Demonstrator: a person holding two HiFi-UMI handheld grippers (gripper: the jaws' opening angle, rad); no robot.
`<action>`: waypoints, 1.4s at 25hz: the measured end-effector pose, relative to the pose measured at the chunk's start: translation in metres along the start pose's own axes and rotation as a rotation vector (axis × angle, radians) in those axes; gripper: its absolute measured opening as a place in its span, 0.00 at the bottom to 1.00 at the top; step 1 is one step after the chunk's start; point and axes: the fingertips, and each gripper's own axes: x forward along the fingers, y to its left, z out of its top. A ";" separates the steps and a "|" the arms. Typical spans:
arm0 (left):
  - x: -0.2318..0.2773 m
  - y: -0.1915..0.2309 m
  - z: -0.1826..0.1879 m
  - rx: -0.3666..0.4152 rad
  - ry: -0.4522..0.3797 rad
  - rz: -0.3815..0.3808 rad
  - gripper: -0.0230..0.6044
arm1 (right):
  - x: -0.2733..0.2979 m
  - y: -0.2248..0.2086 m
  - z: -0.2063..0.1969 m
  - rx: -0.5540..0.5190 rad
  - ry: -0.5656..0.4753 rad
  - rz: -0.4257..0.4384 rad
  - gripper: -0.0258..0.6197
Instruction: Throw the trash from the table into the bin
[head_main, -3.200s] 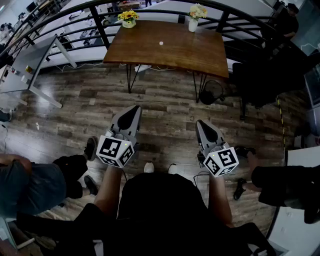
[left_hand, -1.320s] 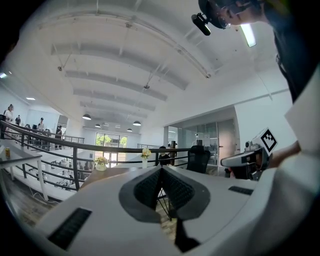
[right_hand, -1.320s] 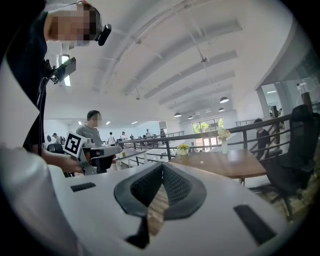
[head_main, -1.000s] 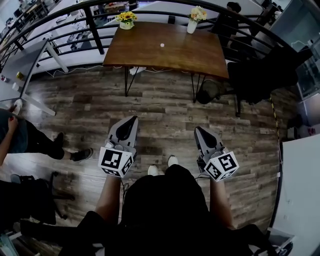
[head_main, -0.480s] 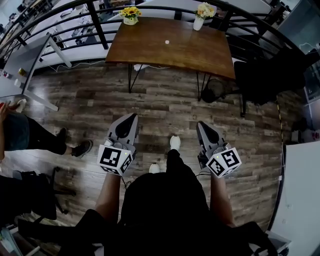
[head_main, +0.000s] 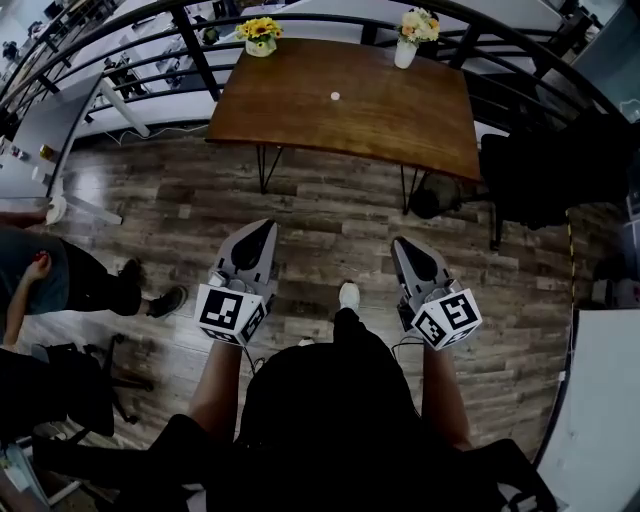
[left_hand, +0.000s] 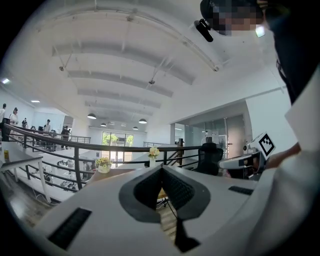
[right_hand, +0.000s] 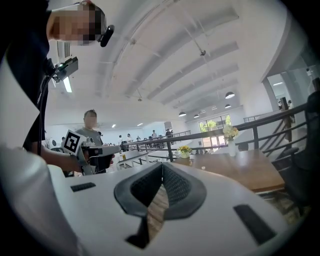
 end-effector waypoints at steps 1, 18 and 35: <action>0.012 0.000 0.005 0.011 -0.004 0.005 0.05 | 0.005 -0.010 0.003 0.001 0.000 0.009 0.06; 0.152 0.000 0.018 0.032 0.019 0.100 0.05 | 0.076 -0.146 0.023 0.031 0.038 0.133 0.06; 0.195 0.007 0.008 -0.005 0.035 0.124 0.05 | 0.097 -0.182 0.025 0.037 0.059 0.162 0.06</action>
